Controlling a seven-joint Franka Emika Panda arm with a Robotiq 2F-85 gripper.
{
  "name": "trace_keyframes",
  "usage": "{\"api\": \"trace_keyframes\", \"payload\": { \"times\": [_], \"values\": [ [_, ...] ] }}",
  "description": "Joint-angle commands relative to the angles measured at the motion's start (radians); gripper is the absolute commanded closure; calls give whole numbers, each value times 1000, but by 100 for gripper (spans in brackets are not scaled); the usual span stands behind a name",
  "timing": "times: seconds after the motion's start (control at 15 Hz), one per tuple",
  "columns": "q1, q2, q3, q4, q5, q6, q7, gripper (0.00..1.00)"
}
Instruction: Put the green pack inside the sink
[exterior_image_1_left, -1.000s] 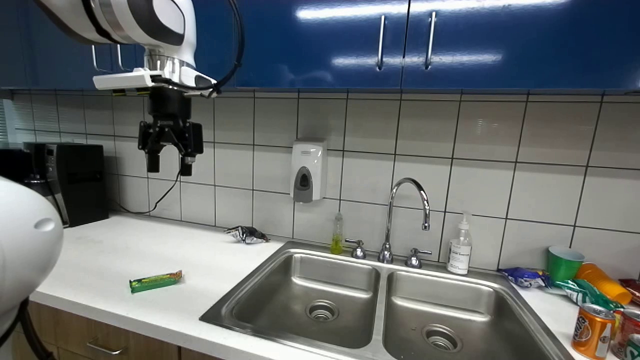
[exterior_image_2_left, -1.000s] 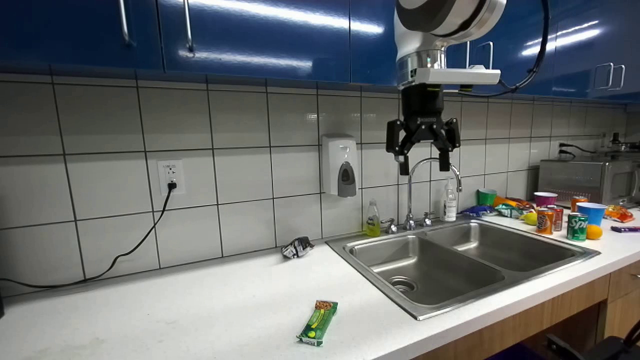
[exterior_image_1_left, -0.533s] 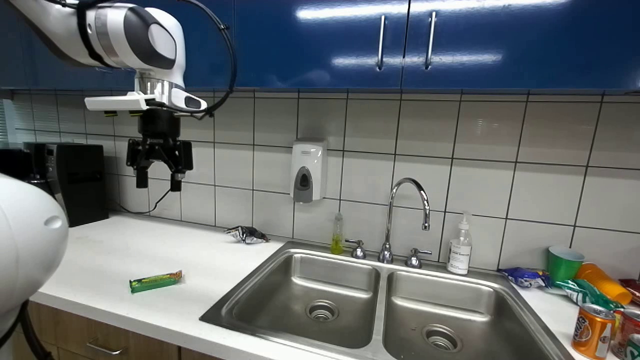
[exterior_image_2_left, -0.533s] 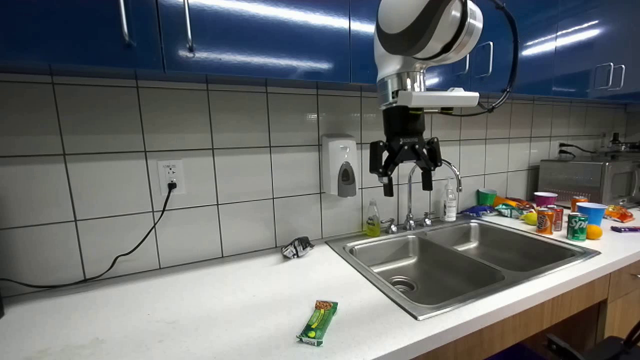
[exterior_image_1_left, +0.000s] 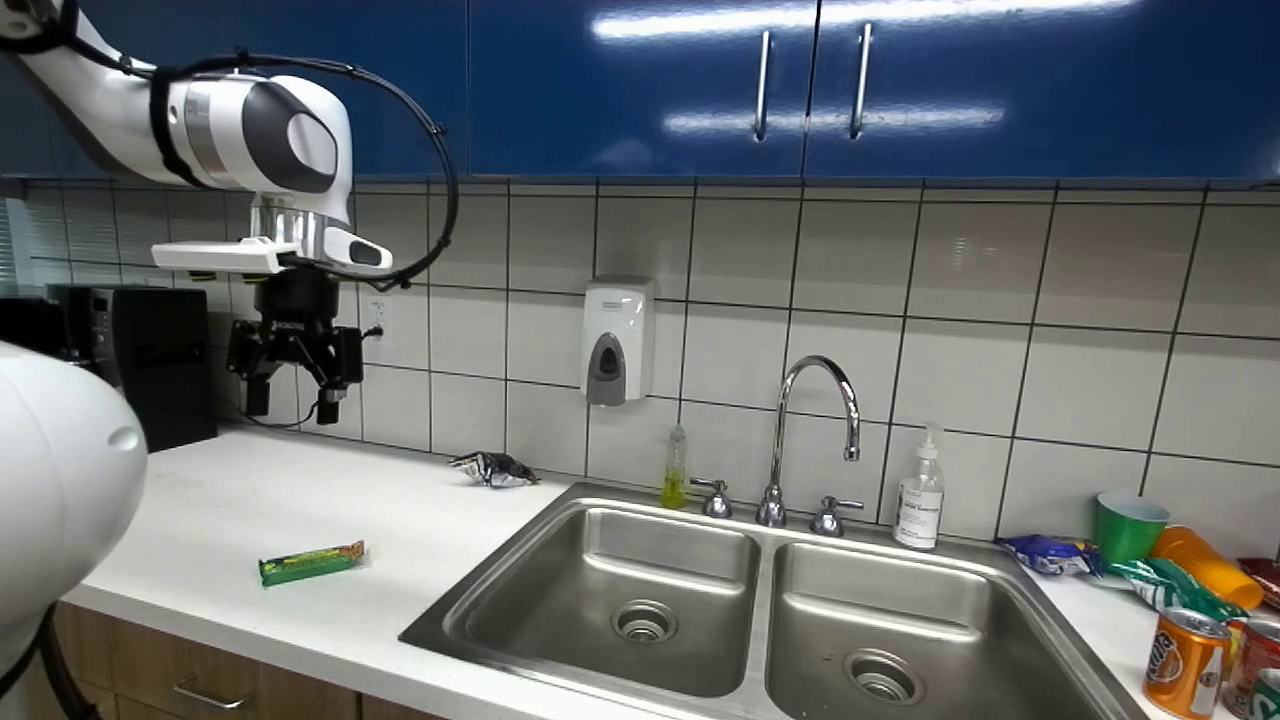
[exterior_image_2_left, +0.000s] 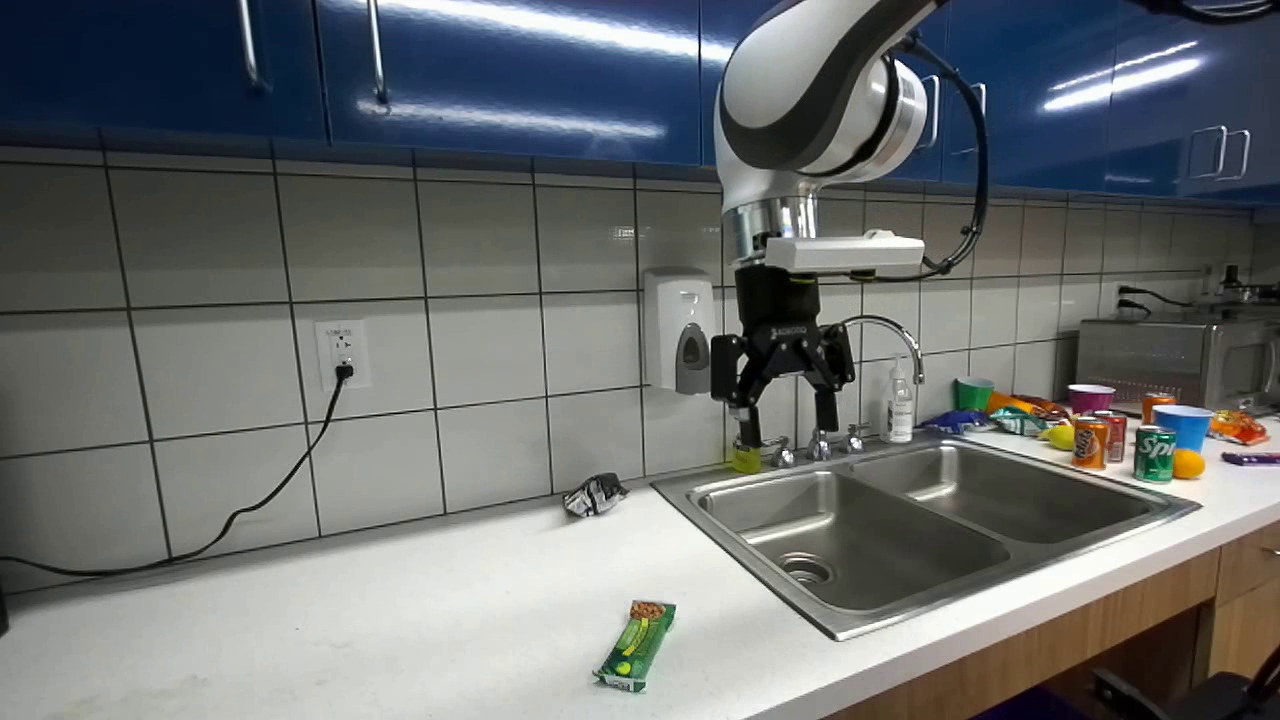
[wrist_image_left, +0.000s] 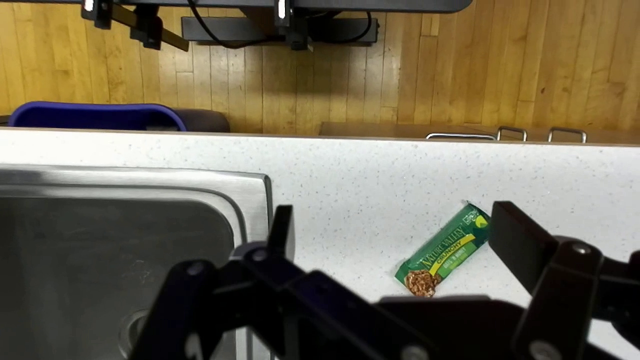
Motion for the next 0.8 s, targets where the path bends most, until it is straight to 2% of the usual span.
{"api": "trace_keyframes", "payload": {
  "times": [0.0,0.73],
  "values": [
    [15,47,19,-10,17,53,19,0],
    [60,216,75,-11,0,221,92,0]
  ]
}}
